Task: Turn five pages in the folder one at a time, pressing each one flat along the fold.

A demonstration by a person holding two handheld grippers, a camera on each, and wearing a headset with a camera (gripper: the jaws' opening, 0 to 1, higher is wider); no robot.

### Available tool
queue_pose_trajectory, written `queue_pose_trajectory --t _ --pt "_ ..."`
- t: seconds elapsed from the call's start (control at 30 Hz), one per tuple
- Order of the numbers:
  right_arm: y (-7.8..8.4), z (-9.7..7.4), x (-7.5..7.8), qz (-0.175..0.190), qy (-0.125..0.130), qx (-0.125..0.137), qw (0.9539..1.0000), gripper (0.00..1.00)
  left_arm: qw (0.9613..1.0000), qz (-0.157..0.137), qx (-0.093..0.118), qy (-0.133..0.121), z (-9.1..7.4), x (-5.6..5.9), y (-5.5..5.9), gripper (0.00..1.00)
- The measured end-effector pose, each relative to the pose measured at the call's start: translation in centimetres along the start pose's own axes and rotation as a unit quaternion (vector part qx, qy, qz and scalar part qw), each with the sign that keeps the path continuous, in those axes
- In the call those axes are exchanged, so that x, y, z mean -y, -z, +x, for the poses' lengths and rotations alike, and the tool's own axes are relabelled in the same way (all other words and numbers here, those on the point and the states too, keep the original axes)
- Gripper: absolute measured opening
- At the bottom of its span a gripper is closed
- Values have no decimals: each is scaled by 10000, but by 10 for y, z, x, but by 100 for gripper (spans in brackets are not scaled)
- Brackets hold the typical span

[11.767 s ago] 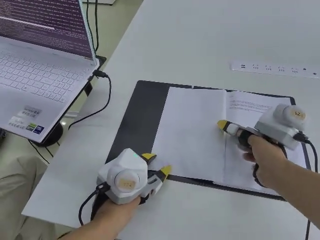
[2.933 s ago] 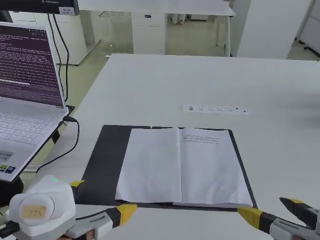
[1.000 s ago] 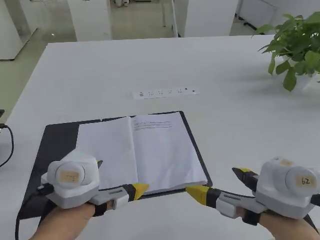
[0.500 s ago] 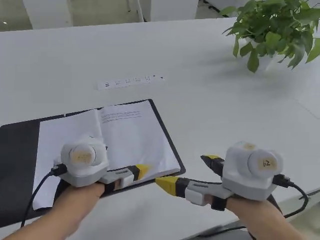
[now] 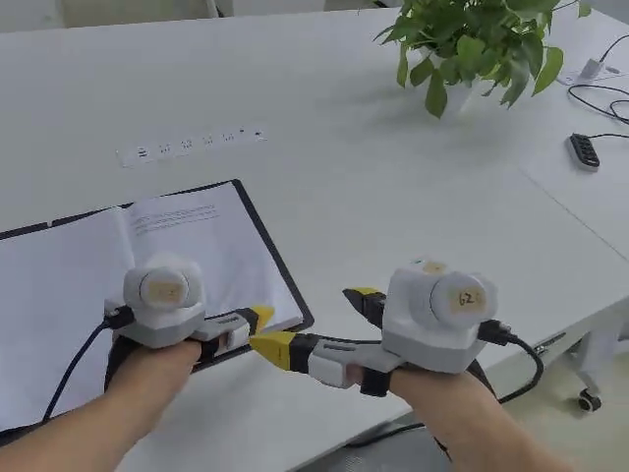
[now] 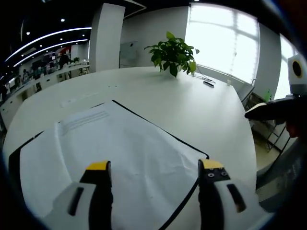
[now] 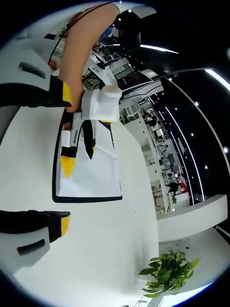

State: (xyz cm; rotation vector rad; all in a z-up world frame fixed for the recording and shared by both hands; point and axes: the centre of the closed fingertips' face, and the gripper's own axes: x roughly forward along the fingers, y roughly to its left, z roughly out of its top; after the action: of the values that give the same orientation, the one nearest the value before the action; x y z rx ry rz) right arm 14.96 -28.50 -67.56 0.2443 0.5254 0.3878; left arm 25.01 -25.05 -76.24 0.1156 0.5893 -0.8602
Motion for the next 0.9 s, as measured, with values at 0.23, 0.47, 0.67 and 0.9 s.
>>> queue_pose_trajectory --t 0.23,0.47,0.67,0.9 --pt "-1 1 5 85 40 12 10000 88 9991 363 -130 -184 9 1 15 61" --pt "2 5 7 132 45 -29 9999 87 9984 534 7 -205 9 -1 18 49" --pt "5 10 7 224 21 -66 9997 85 9981 584 134 -166 9 -1 18 40" --pt "9 14 8 293 0 -122 9995 84 9981 553 135 -224 8 0 18 31"
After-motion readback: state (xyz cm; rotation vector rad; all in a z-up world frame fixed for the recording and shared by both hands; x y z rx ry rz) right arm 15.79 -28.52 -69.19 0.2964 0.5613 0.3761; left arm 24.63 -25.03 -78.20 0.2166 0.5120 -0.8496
